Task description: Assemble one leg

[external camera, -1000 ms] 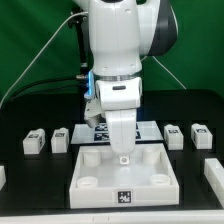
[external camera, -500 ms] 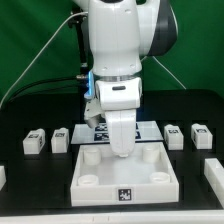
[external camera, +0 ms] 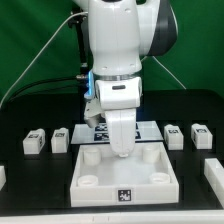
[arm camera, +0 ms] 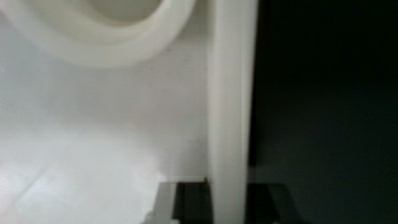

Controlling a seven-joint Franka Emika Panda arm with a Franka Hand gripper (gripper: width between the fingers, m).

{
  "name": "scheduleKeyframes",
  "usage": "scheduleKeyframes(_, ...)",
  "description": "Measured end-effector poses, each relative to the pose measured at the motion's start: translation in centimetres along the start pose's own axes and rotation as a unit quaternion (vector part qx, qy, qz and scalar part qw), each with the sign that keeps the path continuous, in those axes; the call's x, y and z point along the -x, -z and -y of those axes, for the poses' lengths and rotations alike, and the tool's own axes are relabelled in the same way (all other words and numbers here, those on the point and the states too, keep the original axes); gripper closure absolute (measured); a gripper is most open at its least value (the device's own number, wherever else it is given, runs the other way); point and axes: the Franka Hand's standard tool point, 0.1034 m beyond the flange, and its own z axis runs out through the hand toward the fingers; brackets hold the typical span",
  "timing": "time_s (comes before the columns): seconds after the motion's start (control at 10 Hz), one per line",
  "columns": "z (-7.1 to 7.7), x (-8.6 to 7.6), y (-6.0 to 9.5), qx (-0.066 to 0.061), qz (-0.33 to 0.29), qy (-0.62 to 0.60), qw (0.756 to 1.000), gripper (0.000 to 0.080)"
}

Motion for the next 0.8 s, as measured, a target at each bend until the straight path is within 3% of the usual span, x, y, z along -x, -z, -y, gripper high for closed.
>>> scheduleKeyframes(0.3,-0.2,-0.2,0.0,0.001,0.0,0.0,1.0,0.0742)
scheduleKeyframes(0.8,-5.8,-5.8,-0.1,0.03,-0.024,-0.016,0.999,0.0742)
